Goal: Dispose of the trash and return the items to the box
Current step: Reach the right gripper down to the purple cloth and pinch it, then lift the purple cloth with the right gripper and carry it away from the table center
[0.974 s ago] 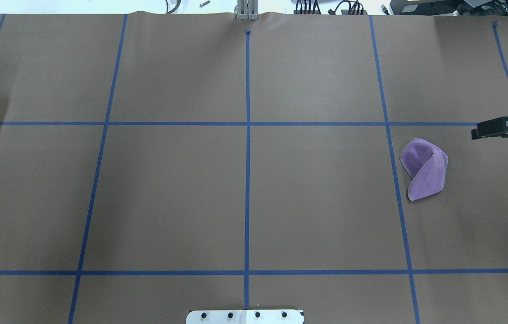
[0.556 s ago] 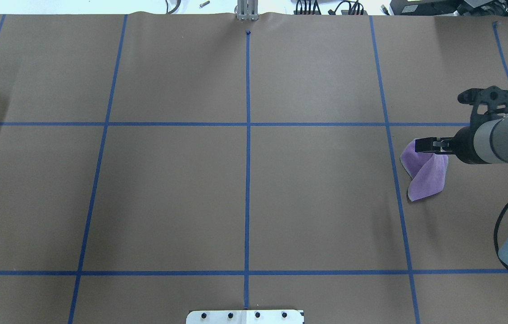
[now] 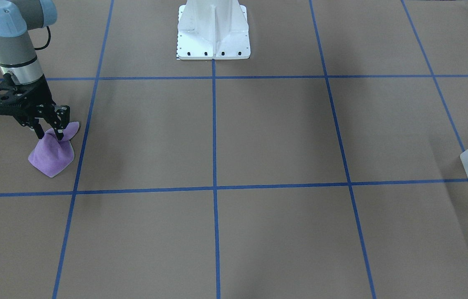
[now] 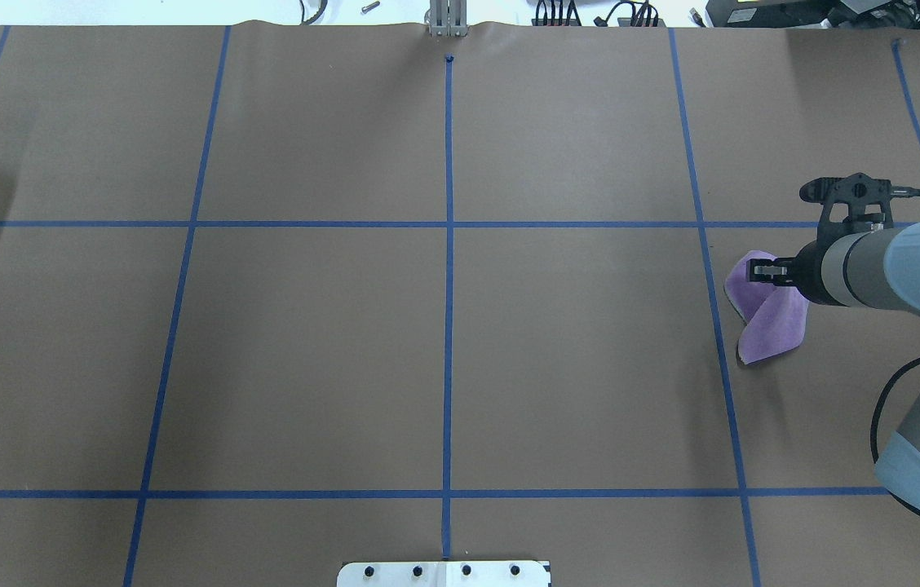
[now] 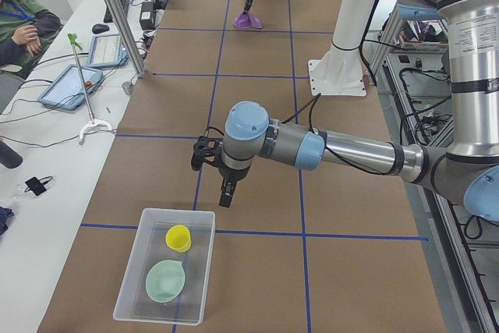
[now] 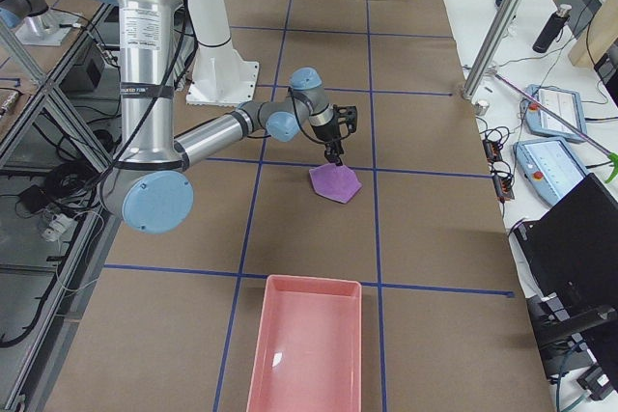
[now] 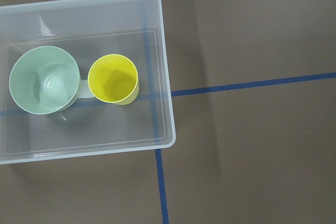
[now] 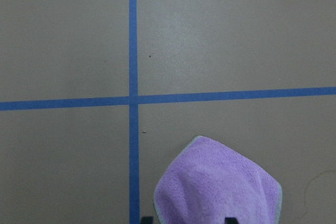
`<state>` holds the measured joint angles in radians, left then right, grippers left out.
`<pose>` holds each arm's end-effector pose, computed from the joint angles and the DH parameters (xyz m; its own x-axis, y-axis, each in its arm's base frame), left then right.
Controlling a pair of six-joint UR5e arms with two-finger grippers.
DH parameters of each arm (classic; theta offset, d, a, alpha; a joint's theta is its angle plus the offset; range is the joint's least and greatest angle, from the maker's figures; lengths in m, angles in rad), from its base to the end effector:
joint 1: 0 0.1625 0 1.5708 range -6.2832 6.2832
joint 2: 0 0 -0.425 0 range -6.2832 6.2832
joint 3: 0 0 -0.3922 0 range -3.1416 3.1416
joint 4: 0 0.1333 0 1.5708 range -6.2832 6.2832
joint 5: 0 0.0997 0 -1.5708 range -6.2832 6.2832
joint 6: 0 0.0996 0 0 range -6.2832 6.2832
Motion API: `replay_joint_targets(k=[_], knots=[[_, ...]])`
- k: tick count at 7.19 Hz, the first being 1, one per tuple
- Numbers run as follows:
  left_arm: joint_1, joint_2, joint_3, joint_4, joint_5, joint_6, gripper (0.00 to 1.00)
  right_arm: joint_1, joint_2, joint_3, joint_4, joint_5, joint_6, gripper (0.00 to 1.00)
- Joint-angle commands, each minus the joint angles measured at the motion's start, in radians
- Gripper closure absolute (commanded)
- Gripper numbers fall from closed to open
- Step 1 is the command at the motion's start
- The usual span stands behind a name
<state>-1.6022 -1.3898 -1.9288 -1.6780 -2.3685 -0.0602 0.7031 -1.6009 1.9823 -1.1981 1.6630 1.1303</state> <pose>-0.0753 -0.4226 0.5503 0.7012 0.1206 -0.7027 0.0725 0.9684 0.2386 -0.2949 -0.4127 0.4454 0.7570 0.0850 0.6479 -0.3018 0.9249 0.2312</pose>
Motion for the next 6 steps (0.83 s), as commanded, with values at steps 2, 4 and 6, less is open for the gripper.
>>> replay_joint_targets(k=[2, 4, 6], knots=[[0.001, 0.000, 0.002, 0.000, 0.000, -0.001, 0.01, 0.002, -0.004, 0.012, -0.001, -0.002, -0.001, 1.00], [0.001, 0.002, 0.002, 0.000, 0.000, -0.001, 0.01, 0.091, -0.013, 0.099, -0.088, 0.094, -0.058, 1.00], [-0.001, 0.009, -0.003, 0.003, -0.002, 0.000, 0.01, 0.299, -0.011, 0.215, -0.348, 0.254, -0.375, 1.00]])
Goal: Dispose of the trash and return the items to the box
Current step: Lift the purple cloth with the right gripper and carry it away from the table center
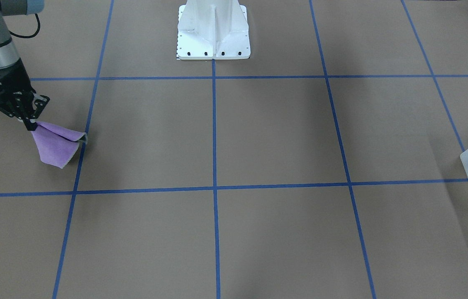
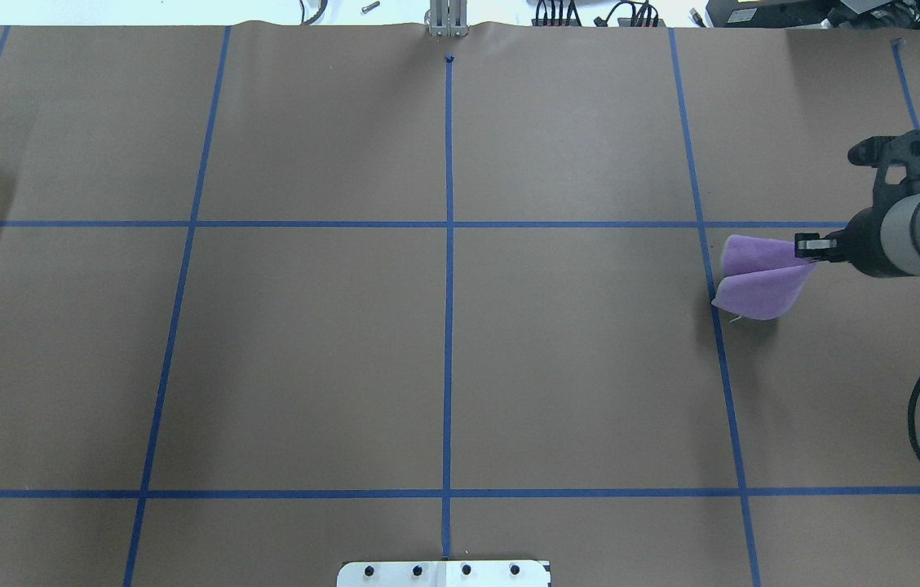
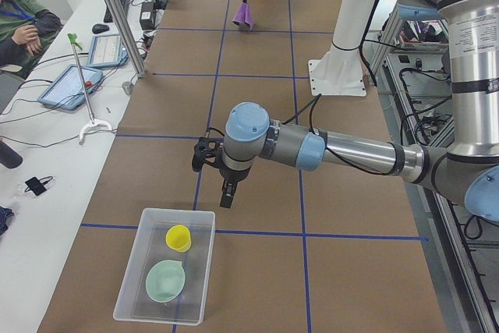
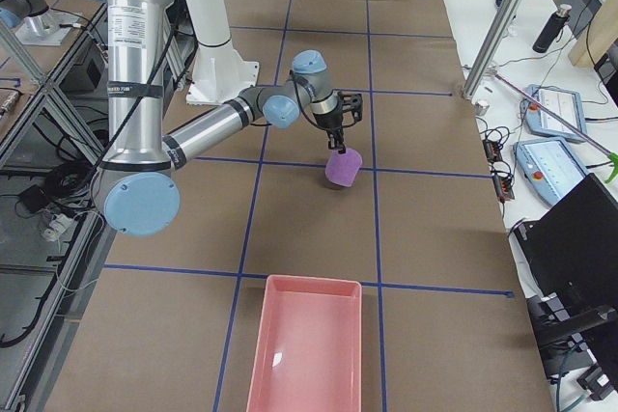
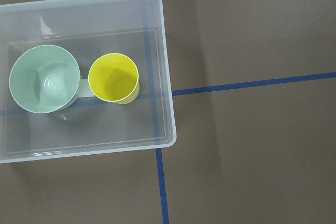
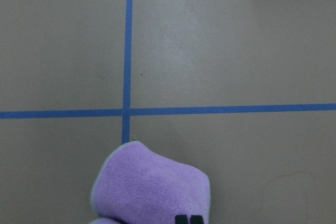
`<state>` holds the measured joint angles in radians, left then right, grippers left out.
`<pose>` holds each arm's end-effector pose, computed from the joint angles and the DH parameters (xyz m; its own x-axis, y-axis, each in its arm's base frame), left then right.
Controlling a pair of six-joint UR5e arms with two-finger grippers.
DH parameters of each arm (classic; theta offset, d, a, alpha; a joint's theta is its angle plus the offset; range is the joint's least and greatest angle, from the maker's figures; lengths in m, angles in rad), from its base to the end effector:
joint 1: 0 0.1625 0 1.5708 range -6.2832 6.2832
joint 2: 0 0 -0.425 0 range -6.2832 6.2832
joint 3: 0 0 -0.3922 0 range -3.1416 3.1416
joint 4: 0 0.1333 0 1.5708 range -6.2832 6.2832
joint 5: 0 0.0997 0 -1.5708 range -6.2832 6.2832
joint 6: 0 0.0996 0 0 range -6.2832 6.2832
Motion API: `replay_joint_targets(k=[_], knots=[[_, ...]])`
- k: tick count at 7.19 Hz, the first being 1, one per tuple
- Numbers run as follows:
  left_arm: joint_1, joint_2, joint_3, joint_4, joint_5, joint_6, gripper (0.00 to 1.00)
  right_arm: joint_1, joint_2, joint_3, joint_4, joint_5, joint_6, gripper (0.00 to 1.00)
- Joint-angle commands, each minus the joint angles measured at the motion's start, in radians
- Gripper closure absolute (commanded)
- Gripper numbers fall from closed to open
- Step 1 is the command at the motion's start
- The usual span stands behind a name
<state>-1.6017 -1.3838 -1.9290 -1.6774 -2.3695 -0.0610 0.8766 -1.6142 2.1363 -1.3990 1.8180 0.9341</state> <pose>-0.0750 -0.4203 0.5527 0.7003 0.1159 -0.7044 0.0725 0.9701 0.2317 -0.2105 -0.4232 0.4020 0.7790 0.0348 0.6261 -0.2263 0.9468 0.2290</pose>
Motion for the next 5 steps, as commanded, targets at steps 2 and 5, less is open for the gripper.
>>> replay_joint_targets(k=[2, 5], knots=[[0.000, 0.073, -0.005, 0.002, -0.001, 0.001, 0.01, 0.382, 0.000, 0.054, -0.298, 0.274, -0.541, 1.00], [0.000, 0.088, -0.008, -0.004, -0.010, 0.003, 0.01, 0.727, -0.042, -0.054, -0.448, 0.413, -1.084, 1.00]])
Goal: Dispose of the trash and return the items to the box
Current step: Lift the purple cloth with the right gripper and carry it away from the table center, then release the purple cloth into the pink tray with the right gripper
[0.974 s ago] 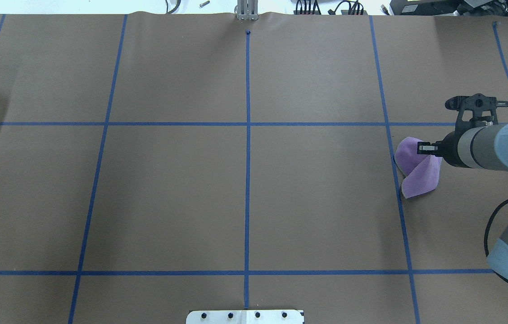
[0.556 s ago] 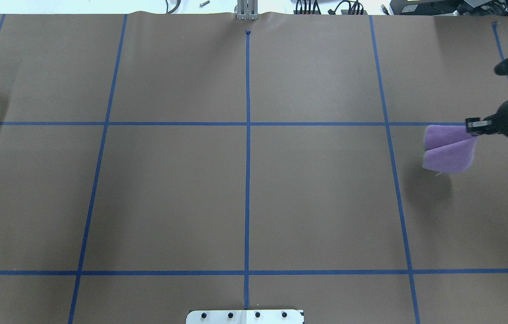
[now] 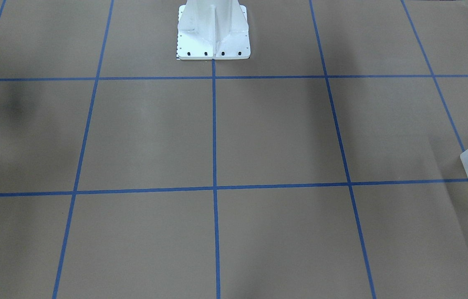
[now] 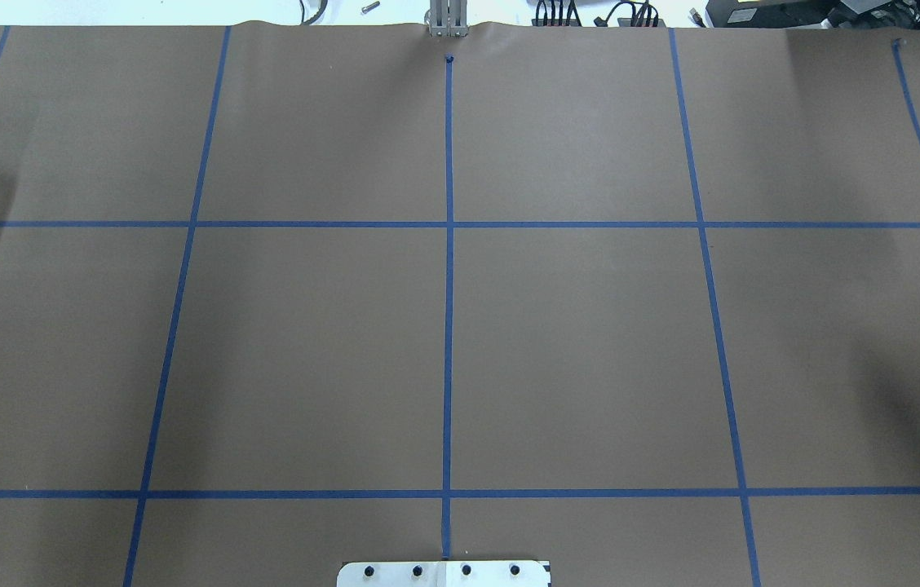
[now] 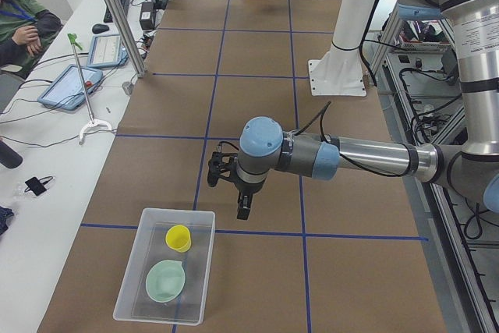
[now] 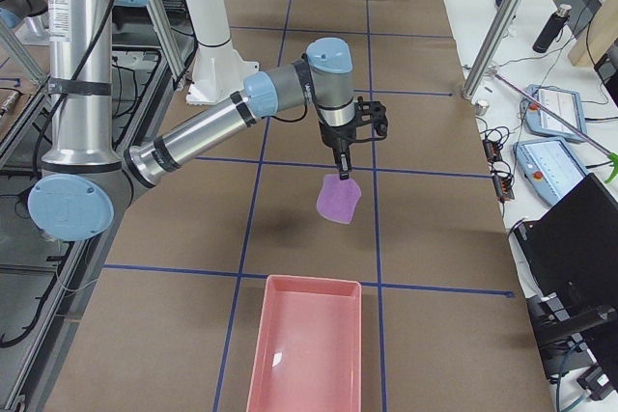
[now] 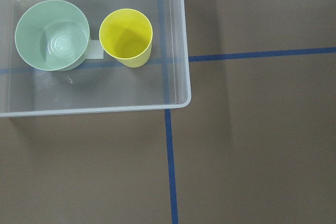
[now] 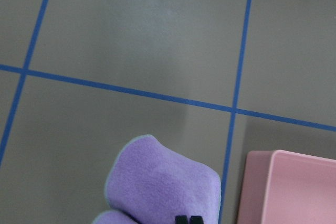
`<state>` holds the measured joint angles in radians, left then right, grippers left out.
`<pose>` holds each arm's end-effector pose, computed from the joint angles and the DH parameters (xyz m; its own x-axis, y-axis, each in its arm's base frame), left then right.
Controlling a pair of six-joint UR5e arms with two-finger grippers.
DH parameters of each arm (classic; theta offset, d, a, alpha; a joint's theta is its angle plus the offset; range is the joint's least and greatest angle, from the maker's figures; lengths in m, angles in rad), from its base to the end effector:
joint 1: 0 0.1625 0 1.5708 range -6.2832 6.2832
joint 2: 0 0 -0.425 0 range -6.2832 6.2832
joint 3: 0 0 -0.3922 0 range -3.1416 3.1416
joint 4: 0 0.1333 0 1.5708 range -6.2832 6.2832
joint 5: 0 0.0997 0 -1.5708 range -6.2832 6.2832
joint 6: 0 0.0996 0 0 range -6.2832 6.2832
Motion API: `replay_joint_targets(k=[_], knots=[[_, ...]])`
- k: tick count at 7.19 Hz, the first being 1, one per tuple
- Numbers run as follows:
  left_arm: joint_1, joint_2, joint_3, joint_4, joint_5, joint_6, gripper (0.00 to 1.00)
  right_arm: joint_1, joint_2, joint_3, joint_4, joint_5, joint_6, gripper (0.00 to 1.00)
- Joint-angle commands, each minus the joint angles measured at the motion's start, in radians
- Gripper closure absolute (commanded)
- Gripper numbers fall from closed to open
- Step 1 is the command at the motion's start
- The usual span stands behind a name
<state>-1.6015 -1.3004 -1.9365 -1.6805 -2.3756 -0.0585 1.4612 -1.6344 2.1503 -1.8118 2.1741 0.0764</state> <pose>-0.0734 -0.3865 0.5820 0.6945 0.0679 -0.7163 0.0708 0.9843 0.1620 0.0290 -0.4382 0.4450 0.8074 -0.1694 0.5652 0.0438 0.9724 0.2290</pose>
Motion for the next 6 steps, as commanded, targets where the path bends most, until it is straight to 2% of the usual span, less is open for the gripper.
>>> replay_joint_targets(k=[1, 2, 3, 5, 6], knots=[[0.000, 0.004, -0.001, -0.001, -0.004, 0.000, 0.01, 0.244, -0.024, -0.180, -0.028, 0.102, -0.398, 1.00], [0.000, 0.004, 0.001, -0.002, -0.004, 0.000, 0.01, 0.283, -0.027, -0.261, -0.021, 0.095, -0.514, 1.00], [0.000, 0.004, -0.001, -0.002, -0.004, 0.000, 0.01, 0.304, -0.027, -0.341, -0.015, 0.089, -0.539, 1.00], [0.003, 0.004, 0.002, -0.002, -0.004, 0.000, 0.01, 0.312, -0.039, -0.519, 0.156, 0.085, -0.523, 1.00], [0.003, 0.004, 0.002, -0.002, -0.004, 0.000, 0.01, 0.312, -0.067, -0.549, 0.211, 0.089, -0.500, 0.76]])
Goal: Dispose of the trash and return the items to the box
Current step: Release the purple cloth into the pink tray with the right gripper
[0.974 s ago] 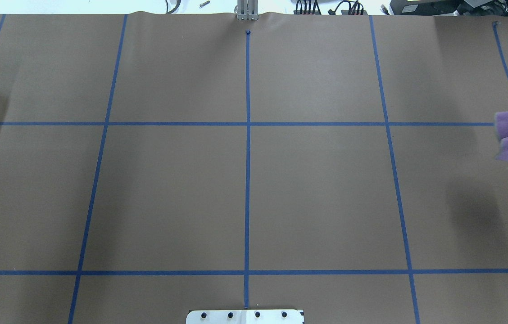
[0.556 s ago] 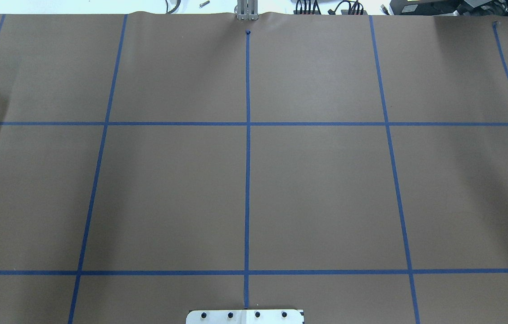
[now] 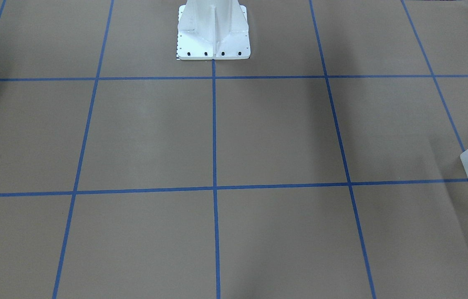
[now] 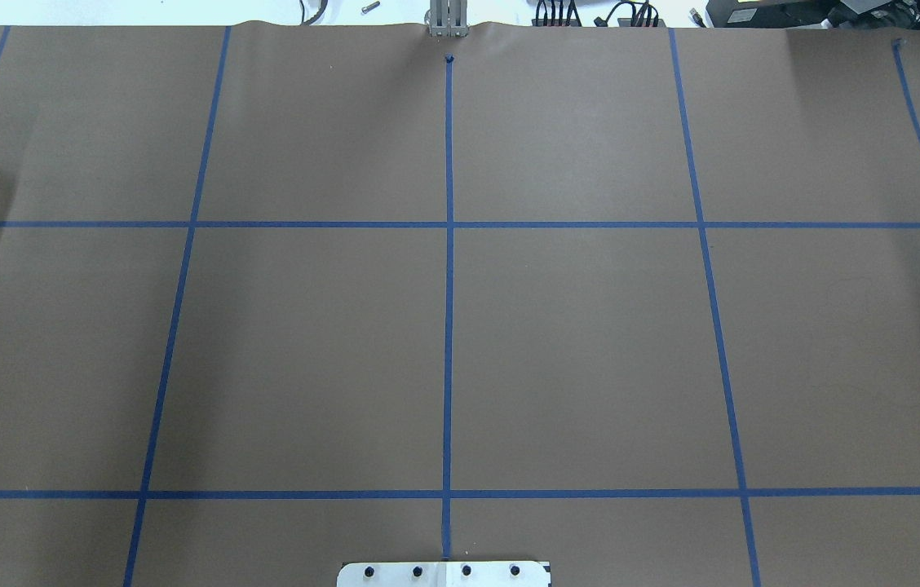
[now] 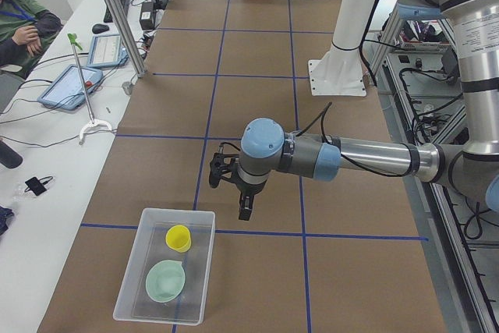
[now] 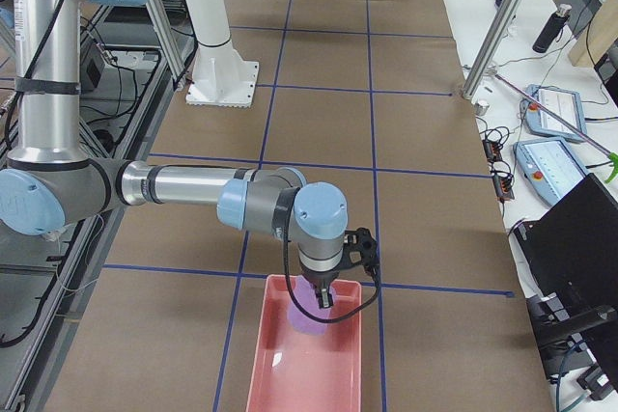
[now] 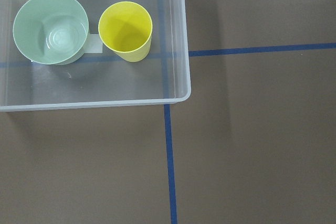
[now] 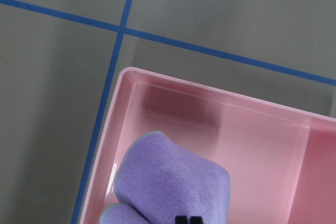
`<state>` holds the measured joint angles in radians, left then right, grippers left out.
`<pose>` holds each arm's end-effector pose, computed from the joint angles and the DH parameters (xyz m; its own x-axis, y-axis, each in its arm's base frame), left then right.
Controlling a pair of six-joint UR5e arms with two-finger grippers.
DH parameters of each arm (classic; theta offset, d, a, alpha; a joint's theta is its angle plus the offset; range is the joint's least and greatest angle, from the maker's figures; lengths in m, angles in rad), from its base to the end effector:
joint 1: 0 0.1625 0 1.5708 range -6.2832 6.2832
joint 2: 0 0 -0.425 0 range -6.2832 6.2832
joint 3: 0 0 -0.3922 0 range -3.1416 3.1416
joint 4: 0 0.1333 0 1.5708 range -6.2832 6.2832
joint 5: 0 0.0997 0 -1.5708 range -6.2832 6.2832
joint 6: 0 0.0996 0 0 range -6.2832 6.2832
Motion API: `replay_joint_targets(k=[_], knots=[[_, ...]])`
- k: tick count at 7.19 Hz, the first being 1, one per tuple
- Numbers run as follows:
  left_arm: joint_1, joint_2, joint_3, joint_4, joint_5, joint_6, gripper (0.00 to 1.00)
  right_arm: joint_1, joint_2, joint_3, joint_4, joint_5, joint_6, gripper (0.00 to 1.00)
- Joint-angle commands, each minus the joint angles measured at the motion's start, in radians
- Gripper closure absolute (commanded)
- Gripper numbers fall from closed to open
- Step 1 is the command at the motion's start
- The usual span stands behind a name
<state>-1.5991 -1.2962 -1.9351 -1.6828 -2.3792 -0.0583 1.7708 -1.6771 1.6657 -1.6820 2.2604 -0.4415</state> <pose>-0.0722 -0.3850 0.5839 0.6917 0.0680 -0.7190 0.0681 0.9850 0.1587 0.1553 -0.4140 0.6780 0.7539 -0.2081 0.6232 0.1382 0.9775 0.1592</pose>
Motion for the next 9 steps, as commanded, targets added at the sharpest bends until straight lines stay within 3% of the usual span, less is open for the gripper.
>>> replay_joint_targets(k=[1, 2, 3, 5, 7, 9], knots=[[0.001, 0.000, 0.002, 0.000, 0.000, 0.000, 0.01, 0.002, -0.057, -0.061, 0.120, 0.007, 0.021, 0.50], [0.001, 0.000, 0.007, 0.000, 0.000, 0.000, 0.01, 0.002, -0.062, -0.052, 0.137, 0.010, 0.024, 0.22], [0.001, 0.000, 0.010, 0.001, 0.000, 0.000, 0.01, 0.002, -0.058, -0.005, 0.133, 0.031, 0.045, 0.00], [-0.001, 0.037, 0.025, 0.003, -0.002, -0.002, 0.01, -0.002, -0.038, 0.177, 0.000, 0.068, 0.243, 0.00], [-0.005, 0.072, 0.022, 0.000, 0.011, 0.000, 0.01, -0.097, -0.016, 0.317, -0.082, 0.068, 0.439, 0.00], [-0.002, 0.078, 0.019, 0.017, 0.012, -0.002, 0.01, -0.242, -0.032, 0.303, -0.082, 0.050, 0.544, 0.00]])
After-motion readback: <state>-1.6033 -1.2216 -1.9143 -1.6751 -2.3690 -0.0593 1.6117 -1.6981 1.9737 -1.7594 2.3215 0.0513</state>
